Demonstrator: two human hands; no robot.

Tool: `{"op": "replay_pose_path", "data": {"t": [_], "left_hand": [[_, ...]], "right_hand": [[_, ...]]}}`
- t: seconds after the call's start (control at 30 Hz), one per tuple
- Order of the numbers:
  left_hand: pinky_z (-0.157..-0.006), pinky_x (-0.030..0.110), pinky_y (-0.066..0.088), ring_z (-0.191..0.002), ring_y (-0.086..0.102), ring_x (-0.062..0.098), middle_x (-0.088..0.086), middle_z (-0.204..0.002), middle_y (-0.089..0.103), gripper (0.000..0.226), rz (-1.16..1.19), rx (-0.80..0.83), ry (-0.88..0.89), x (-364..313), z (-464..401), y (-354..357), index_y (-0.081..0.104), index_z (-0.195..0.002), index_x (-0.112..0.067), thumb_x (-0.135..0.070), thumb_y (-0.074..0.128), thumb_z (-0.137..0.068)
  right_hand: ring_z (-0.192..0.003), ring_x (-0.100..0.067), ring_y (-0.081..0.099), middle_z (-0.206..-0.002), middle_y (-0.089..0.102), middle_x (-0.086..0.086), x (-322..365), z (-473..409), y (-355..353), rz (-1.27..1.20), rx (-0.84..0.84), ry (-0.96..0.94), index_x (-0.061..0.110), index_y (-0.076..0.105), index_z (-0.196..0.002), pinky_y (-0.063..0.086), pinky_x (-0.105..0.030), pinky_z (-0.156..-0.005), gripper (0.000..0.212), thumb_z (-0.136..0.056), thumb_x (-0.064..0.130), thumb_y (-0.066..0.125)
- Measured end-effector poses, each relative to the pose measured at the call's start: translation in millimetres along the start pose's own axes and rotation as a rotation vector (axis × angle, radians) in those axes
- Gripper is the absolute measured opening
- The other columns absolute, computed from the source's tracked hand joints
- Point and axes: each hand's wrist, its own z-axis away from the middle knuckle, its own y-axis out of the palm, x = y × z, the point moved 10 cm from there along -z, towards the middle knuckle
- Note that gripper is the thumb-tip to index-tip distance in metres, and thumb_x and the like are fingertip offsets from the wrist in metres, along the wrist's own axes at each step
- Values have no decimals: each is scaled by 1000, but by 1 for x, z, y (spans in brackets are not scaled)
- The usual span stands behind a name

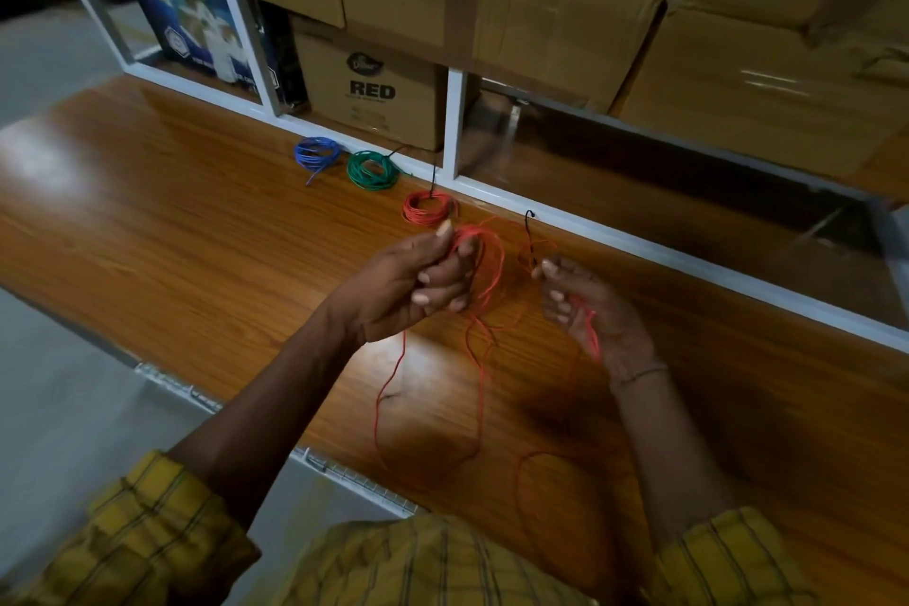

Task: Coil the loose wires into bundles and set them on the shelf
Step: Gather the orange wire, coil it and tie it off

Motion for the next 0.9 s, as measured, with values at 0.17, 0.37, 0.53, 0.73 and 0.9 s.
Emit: {"op": "replay_pose_path", "data": {"t": [0.17,0.37,0.53,0.73,0.9], "left_hand": [[-68,24,52,-43,42,4,-8,-60,26,36,368,-125,141,-14,-11,-16,56,-101,-11,-28,28,-115],[-53,21,41,-46,21,8,-9,-59,22,34,427,-140,214,-17,-16,-20,58,-95,-11,-28,34,-112],[-46,20,34,-43,17,8,-9,-56,19,44,462,-199,243,-20,-11,-32,62,-88,-12,-35,33,-112],[-39,19,26,-39,15,8,-8,-49,17,40,439,-274,245,-9,-4,-34,60,-82,-16,-40,43,-110],[-38,19,26,-39,14,8,-7,-51,17,41,360,-281,181,3,3,-20,58,-83,-17,-36,38,-113]], "right_hand": [[-55,-11,36,-77,54,-5,-40,-19,3,-396,35,66,-4,57,-120,15,-27,-51,55,-97,44,43],[-51,-9,34,-76,50,-6,-63,-23,-8,-424,-67,162,-6,68,-107,20,-19,-40,36,-89,12,43],[-48,-1,31,-69,44,4,-70,-23,-12,-353,-93,132,5,69,-99,19,-13,-39,18,-95,16,55],[-39,1,27,-55,50,12,-77,-38,-22,-248,-286,66,11,61,-96,18,-13,-36,20,-90,30,65],[-43,-1,27,-79,67,8,-79,-43,-34,-189,-482,-35,18,67,-97,18,-17,-36,11,-101,29,65]]}}
